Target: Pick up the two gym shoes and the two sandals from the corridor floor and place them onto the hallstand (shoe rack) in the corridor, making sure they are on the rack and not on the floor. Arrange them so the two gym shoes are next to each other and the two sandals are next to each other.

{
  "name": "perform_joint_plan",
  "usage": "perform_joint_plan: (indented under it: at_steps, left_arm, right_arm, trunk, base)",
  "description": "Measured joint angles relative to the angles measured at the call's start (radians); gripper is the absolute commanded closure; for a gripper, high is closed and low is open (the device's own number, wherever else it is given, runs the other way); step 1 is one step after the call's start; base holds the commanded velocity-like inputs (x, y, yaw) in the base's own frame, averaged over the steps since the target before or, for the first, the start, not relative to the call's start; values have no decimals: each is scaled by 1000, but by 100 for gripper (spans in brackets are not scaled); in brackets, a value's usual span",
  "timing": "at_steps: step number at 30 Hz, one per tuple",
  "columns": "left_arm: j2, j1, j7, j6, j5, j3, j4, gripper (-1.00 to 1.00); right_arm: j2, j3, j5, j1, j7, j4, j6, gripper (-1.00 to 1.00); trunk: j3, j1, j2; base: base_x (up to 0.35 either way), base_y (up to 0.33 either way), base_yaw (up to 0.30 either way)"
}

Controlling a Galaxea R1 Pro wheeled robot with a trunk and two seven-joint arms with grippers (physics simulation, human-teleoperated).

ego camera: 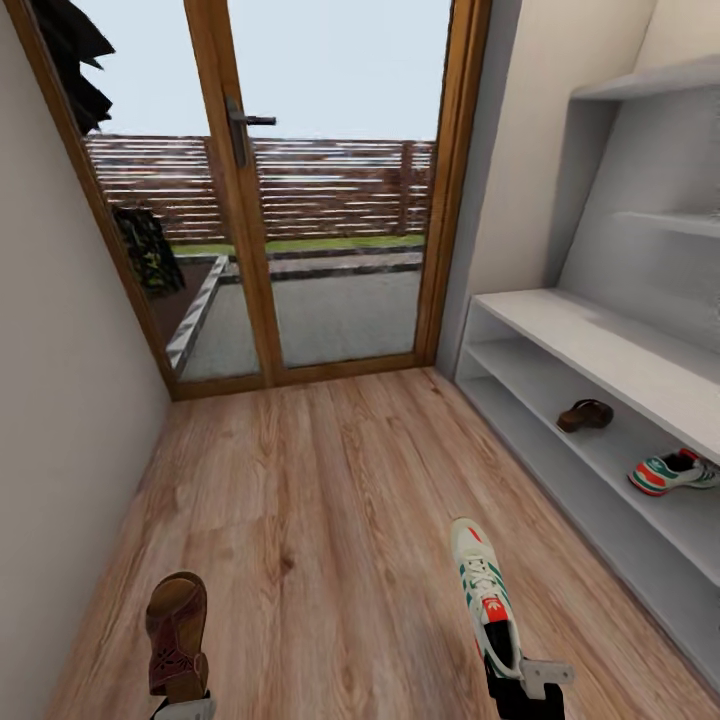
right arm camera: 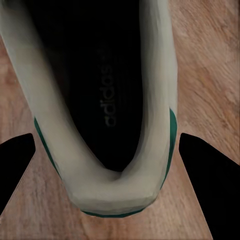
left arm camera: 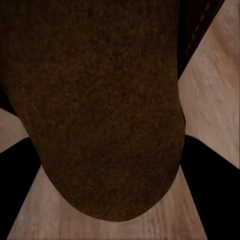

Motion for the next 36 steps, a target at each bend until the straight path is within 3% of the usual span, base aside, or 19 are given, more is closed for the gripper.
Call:
perform_joint_plan:
  at_steps: [36]
  left_arm:
    - [0,0,0,0,-1,0,-3,100]
  right_arm:
    - [0,0,0,0,-1,0,0,100]
  trunk:
    - [0,0,0]
  base:
    - [292,223,-258]
